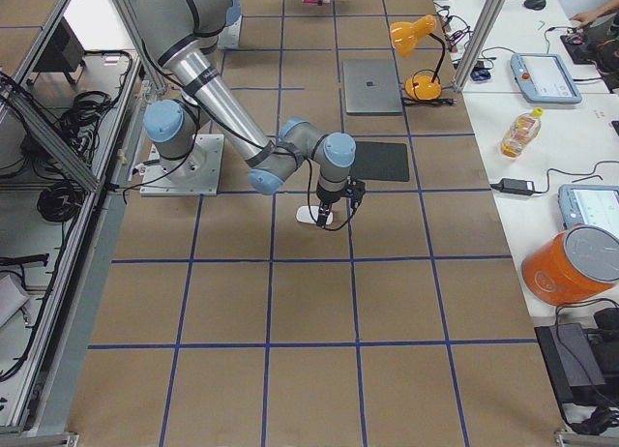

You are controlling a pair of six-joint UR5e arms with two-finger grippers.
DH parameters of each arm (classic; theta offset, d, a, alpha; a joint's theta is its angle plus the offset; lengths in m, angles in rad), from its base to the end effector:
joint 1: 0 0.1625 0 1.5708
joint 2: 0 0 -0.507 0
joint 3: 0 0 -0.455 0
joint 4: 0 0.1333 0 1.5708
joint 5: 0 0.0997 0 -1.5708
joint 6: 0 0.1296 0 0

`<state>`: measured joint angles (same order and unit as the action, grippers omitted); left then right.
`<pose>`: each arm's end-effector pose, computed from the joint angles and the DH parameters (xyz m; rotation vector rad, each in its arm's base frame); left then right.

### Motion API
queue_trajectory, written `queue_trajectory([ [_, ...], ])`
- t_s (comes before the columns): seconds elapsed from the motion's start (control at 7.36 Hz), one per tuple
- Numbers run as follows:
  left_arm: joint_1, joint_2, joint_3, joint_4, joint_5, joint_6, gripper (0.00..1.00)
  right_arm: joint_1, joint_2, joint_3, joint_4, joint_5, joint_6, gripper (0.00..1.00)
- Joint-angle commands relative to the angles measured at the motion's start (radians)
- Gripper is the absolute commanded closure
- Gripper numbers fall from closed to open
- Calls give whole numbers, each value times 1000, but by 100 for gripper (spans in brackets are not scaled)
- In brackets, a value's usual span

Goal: Place pen and mouse around notebook

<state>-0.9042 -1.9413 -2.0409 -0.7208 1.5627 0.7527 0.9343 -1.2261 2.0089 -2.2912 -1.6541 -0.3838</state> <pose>0.2580 -0.5452 0.1674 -0.1353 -3.1386 0.0195 -0.2494 -0.5435 0.1837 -0.3861 -3.0717 -0.1473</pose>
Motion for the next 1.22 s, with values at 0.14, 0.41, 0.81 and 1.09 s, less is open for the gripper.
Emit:
queue_trajectory([
  [0.14,-59,60,34,-124,-64,-133,100,0,11,4,12,-10,0,0],
  [0.41,-250,131,42,-190,-59,-446,100,0,1,45,-7,-9,0,0],
  [0.81,-567,153,39,-186,-59,-1178,100,-2,-7,37,-7,-16,-1,0],
  [1.09,-826,116,42,-128,-59,-1710,100,-2,-7,39,-8,-13,-3,6],
])
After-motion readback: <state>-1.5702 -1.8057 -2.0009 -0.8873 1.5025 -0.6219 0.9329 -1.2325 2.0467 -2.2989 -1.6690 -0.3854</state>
